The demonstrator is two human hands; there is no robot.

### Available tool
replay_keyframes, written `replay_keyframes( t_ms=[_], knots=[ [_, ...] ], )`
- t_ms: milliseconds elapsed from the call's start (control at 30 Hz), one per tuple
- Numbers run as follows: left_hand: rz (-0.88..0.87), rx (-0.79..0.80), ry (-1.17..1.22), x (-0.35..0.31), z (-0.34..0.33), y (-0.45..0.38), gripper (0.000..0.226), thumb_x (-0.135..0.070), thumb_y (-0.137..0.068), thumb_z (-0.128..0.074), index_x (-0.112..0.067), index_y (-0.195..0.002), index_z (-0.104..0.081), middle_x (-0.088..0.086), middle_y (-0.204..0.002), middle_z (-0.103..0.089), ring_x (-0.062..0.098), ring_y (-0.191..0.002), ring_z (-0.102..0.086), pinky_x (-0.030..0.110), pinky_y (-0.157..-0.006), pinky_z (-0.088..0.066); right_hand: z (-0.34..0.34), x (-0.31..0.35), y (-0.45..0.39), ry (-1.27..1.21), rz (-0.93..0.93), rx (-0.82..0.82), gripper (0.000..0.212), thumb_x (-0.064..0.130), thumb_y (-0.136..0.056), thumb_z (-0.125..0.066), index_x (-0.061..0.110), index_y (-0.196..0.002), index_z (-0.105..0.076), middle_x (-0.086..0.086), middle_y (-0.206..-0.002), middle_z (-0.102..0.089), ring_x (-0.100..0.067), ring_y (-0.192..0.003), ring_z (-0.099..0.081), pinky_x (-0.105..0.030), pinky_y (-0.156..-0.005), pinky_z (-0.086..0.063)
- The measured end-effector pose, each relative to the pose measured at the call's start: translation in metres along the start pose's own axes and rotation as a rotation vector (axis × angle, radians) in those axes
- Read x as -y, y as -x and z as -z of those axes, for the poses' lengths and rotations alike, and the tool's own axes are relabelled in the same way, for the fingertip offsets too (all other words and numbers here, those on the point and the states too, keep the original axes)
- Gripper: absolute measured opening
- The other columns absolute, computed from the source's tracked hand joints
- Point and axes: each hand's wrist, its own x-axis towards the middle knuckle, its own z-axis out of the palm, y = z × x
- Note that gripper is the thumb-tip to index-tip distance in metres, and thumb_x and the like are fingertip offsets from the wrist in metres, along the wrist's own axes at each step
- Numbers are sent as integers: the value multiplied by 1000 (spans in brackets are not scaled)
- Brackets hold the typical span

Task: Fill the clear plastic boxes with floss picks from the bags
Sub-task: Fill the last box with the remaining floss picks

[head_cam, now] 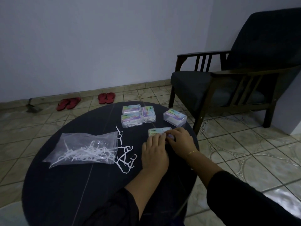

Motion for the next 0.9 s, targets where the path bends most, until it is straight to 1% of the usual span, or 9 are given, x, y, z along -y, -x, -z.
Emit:
replay_keyframes(
  t_ms=[100, 200, 300, 367, 500, 600, 733, 800, 900],
  knots=[
    [67, 101, -31, 9, -4, -23, 48, -23, -74, -48, -14, -119, -62, 1, -117, -63, 21, -105, -58, 34, -78, -49, 2, 2, -22, 2, 60, -62, 32, 32, -95, -48, 26, -124, -60, -1, -128, -51, -16, -117, -45, -37, -102, -40],
    [73, 200, -58, 15, -8, -44, 54, -20, -85, -52, -13, -137, -44, 3, -140, -45, 22, -127, -42, 36, -96, -37, 5, 0, -44, 241, 63, -188, 39, 31, -95, -45, 26, -134, -49, -3, -138, -44, -21, -128, -37, -40, -106, -31],
    [53, 198, -68, 18, -11, -57, 57, -22, -91, -42, -16, -146, -27, 1, -150, -27, 20, -137, -24, 35, -104, -26, 6, -3, -65, 405, 10, -101, 56, 36, -96, -41, 26, -148, -23, -2, -155, -22, -24, -142, -16, -47, -112, -17],
    [58, 203, -70, 18, -14, -59, 59, -21, -92, -42, -15, -147, -25, 1, -153, -24, 21, -139, -21, 37, -107, -24, 4, -6, -72, 491, -21, -42, 60, 36, -96, -40, 24, -149, -16, -4, -154, -23, -26, -142, -17, -50, -112, -17],
    [30, 208, -76, 19, -22, -53, 64, -21, -92, -45, -12, -150, -21, 5, -157, -19, 24, -143, -18, 42, -108, -25, 4, -7, -60, 619, -109, -95, 51, 37, -95, -45, 19, -141, -35, -9, -141, -40, -28, -129, -36, -45, -104, -30],
    [3, 187, -83, 19, -22, -44, 60, -24, -89, -52, -13, -146, -35, 7, -154, -29, 27, -141, -27, 45, -104, -32, 11, -3, -43, 662, -126, -129, 43, 30, -95, -46, 15, -134, -43, -11, -135, -45, -28, -125, -41, -40, -100, -35],
    [-40, 123, -67, 16, -15, -23, 49, -30, -77, -60, -18, -125, -59, 3, -131, -57, 22, -118, -55, 39, -84, -48, 20, 10, -7, 690, -136, -83, 39, 26, -97, -43, 10, -133, -44, -14, -133, -47, -30, -122, -45, -39, -98, -38],
    [-42, 123, -26, 12, -5, -11, 52, -36, -79, -44, -19, -127, -55, 0, -127, -60, 18, -114, -57, 36, -83, -46, 21, 19, 12, 707, -81, -53, 37, 25, -97, -42, 9, -131, -45, -14, -130, -49, -30, -118, -48, -40, -96, -42],
    [-30, 110, 23, 7, 7, 10, 61, -45, -78, -39, -18, -133, -43, 0, -128, -60, 17, -114, -56, 34, -85, -47, 17, 32, 39, 706, 89, 34, 39, 29, -96, -45, 7, -128, -45, -14, -130, -50, -28, -118, -49, -38, -97, -42]
  ],
)
